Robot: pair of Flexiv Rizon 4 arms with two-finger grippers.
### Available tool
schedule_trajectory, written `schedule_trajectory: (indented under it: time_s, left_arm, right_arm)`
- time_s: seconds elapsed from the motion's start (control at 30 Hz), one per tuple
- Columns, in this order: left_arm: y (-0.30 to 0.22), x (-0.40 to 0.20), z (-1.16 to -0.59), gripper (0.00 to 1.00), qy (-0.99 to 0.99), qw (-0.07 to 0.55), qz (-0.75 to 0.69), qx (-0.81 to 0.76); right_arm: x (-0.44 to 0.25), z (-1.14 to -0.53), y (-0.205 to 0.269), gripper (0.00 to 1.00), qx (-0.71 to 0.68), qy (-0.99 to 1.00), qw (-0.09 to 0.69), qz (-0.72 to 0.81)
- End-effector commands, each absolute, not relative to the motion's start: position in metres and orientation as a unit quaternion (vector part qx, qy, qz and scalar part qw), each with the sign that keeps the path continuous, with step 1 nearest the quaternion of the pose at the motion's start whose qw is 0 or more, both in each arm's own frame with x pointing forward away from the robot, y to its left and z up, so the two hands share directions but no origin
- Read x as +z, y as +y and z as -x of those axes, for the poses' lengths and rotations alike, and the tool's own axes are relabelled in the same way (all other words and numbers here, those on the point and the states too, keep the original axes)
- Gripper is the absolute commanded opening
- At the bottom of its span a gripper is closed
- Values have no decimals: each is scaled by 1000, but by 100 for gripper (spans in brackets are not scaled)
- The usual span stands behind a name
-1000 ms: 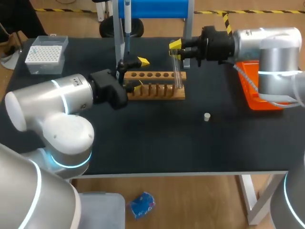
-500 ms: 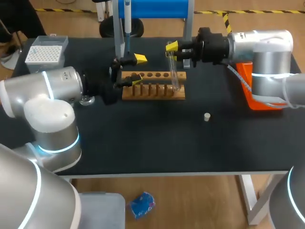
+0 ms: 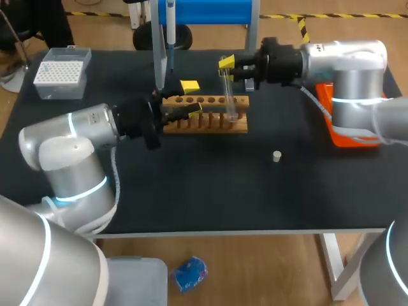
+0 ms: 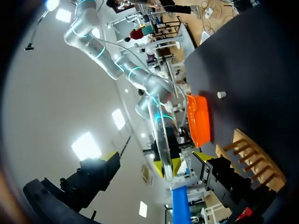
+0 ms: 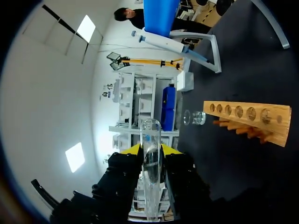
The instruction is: Invert the test tube, pick up the pipette, mount the tip to pipette, aspirate from beaker and dispense into the tube, eject the tip, return the pipette, and cap with the stopper.
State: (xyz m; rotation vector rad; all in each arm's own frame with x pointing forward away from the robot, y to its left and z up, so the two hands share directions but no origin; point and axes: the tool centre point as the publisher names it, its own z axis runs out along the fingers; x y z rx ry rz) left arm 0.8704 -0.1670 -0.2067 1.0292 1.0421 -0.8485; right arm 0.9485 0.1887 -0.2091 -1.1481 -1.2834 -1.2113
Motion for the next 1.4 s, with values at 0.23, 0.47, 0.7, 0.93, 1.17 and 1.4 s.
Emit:
schedule_trajectory:
  time_s: [0.23, 0.47, 0.7, 0.93, 1.17, 1.4]
  left_arm:
    - [-157, -200, -891, 100, 449, 647, -502, -357]
    - [-158, -201, -886, 100, 476, 612, -514, -367]
    - [-165, -209, -882, 100, 496, 578, -530, -373]
    - [-174, -212, -881, 100, 500, 577, -527, -374]
    - [-190, -216, -877, 100, 501, 572, -530, -376]
    - [-200, -217, -875, 100, 500, 562, -536, -384]
  right_arm:
    - [-217, -957, 197, 0, -489, -541, 499, 469]
    - [-220, -959, 196, 0, -485, -546, 490, 475]
    - [-220, -966, 204, 0, -485, -550, 483, 478]
    - [-219, -969, 217, 0, -486, -550, 484, 477]
    - [-220, -976, 227, 0, -487, -548, 486, 476]
    - [-220, -980, 235, 0, -489, -548, 484, 476]
